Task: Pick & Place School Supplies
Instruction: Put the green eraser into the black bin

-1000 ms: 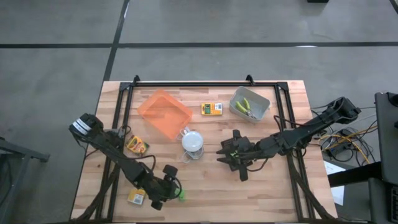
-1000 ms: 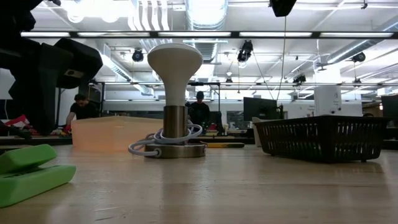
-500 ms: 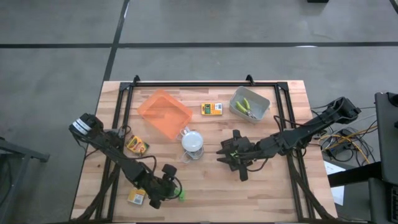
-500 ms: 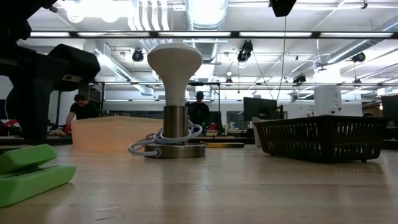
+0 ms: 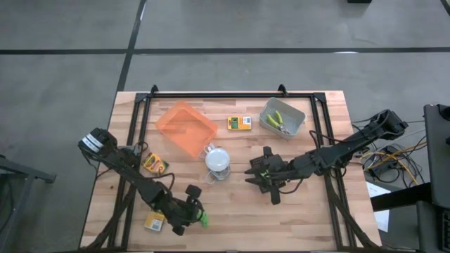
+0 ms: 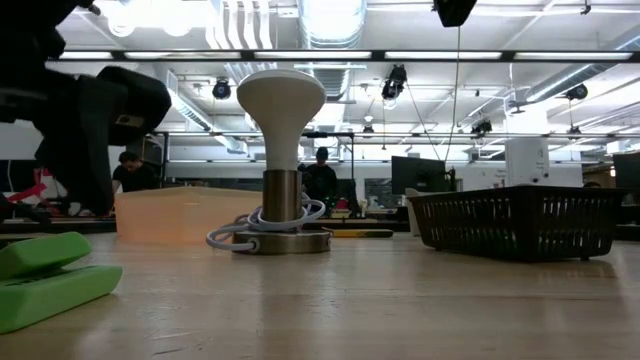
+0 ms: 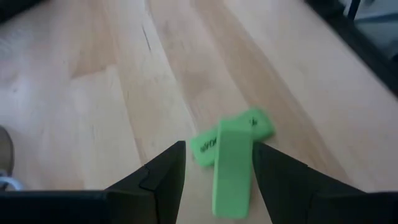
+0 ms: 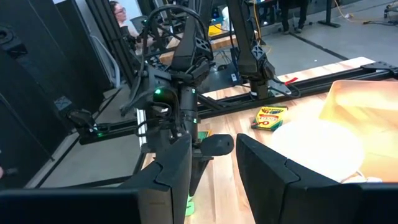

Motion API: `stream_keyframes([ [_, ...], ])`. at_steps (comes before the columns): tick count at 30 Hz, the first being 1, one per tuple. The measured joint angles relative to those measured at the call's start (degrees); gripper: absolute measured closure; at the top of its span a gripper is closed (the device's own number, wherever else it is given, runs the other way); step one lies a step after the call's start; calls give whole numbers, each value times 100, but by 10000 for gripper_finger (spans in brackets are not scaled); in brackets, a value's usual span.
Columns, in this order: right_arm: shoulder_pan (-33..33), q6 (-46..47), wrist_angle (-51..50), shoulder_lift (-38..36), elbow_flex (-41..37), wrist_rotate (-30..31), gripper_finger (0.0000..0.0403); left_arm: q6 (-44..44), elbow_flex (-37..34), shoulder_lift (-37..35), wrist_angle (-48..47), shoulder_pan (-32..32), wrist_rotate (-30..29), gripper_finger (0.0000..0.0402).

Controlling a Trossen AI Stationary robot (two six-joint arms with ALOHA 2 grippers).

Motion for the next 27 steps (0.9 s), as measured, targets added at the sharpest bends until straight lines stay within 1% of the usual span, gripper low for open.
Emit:
stream_keyframes([
  [4, 0, 0, 0, 0, 0, 0, 280, -4, -52, 0, 16, -6, 71, 211],
  [9, 0, 0, -2, 0, 0, 0, 280, -141, -187, 0, 524, -9, 116, 211],
  [18, 0, 0, -2, 0, 0, 2, 280, -235, -355, 7, 573, -9, 57, 211],
  [22, 0, 0, -2, 0, 0, 0, 280, -272, -430, 9, 755, -9, 57, 211],
  [27, 0, 0, -2, -2, 0, 2, 280, -281, -598, 9, 1199, -9, 52, 211],
])
